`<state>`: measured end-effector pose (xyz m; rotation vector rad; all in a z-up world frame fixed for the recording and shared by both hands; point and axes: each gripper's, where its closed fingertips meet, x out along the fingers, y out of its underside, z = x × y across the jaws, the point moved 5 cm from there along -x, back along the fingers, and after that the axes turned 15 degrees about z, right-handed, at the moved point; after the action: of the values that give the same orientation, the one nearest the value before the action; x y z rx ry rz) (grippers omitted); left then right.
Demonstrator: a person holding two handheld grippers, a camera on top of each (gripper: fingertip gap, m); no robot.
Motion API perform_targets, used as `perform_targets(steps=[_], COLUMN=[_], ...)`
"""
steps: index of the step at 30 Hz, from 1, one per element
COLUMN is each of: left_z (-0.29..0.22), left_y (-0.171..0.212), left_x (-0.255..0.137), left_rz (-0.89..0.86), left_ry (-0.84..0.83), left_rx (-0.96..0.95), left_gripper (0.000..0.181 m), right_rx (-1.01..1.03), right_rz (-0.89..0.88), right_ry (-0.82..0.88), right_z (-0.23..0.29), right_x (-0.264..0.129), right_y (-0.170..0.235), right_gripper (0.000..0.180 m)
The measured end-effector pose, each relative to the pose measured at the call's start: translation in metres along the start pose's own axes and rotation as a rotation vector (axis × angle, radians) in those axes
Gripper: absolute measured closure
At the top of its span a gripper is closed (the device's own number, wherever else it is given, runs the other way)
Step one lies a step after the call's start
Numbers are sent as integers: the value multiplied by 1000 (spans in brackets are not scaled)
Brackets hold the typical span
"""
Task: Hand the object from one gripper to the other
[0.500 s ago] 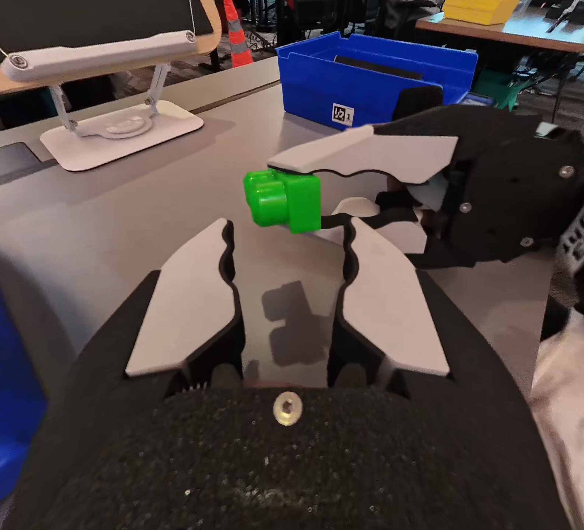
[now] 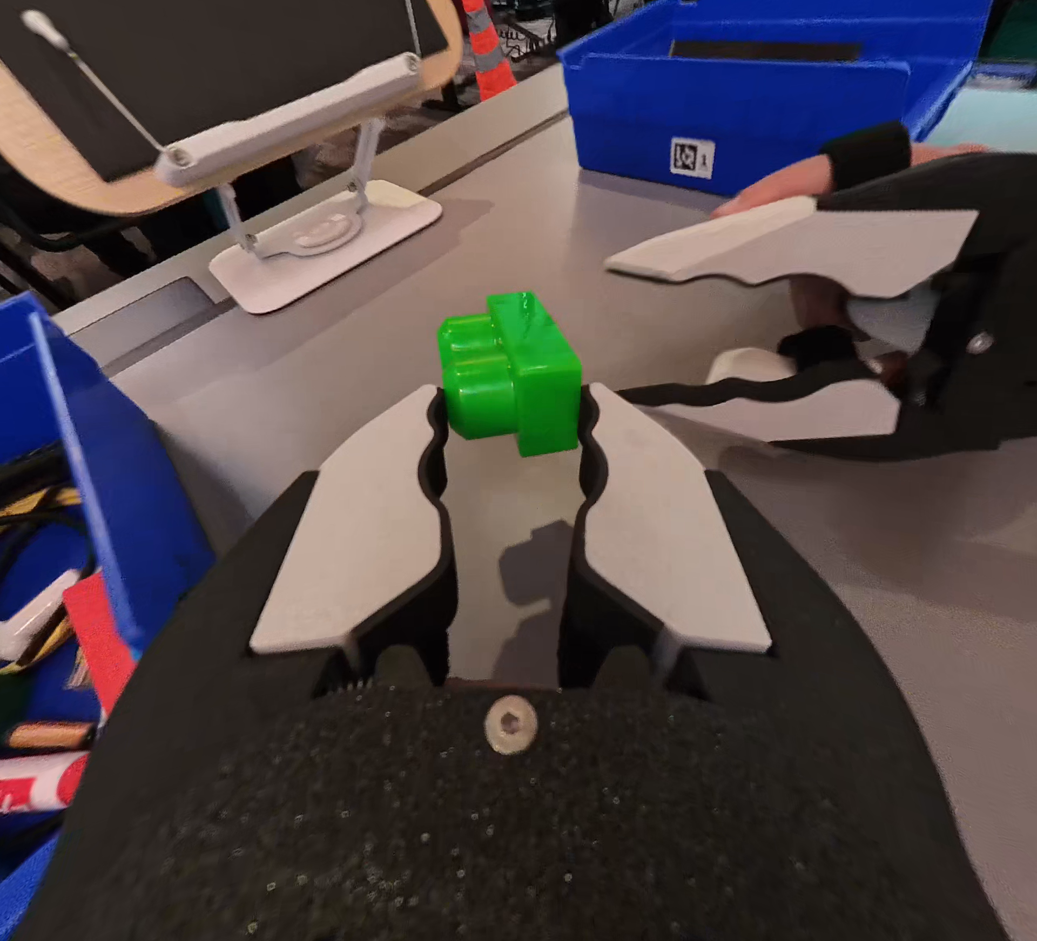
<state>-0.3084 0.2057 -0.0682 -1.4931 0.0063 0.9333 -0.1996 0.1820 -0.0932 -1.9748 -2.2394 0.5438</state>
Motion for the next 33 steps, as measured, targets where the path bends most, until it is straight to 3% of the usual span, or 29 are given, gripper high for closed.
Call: perform_targets(steps=[7,11,15,18,25,29,33], left_z=[13,-3,-23,-36,-32,-17,-8], left_y=[-2,-7,-12,-14,-8,-1,11], left_x=[-12,-9,-8,-5,1,3,12], left_rz=[-175,-199,-211,-199,-163,-125,10], left_ry=[269,348,401,408,354,231,2], left_rx=[-205,-207,-175,-139,-170,-162,-72], left_gripper=[137,137,137,137,137,132,129], right_rx=[796,1039,1040,1034,959,881,809], right_rz=[-200,-220,-168,-183,-116,1,180], right_ry=[-431,-553,-575,-538,-478,-322,-170], right_z=[-39,-42,-34,-38,-37,-44,-46], right_x=[-5,0,7,4,8,14,21], right_y=[0,-3,2,0,9,29,46], right_gripper=[130,139,146,171,175,175,175])
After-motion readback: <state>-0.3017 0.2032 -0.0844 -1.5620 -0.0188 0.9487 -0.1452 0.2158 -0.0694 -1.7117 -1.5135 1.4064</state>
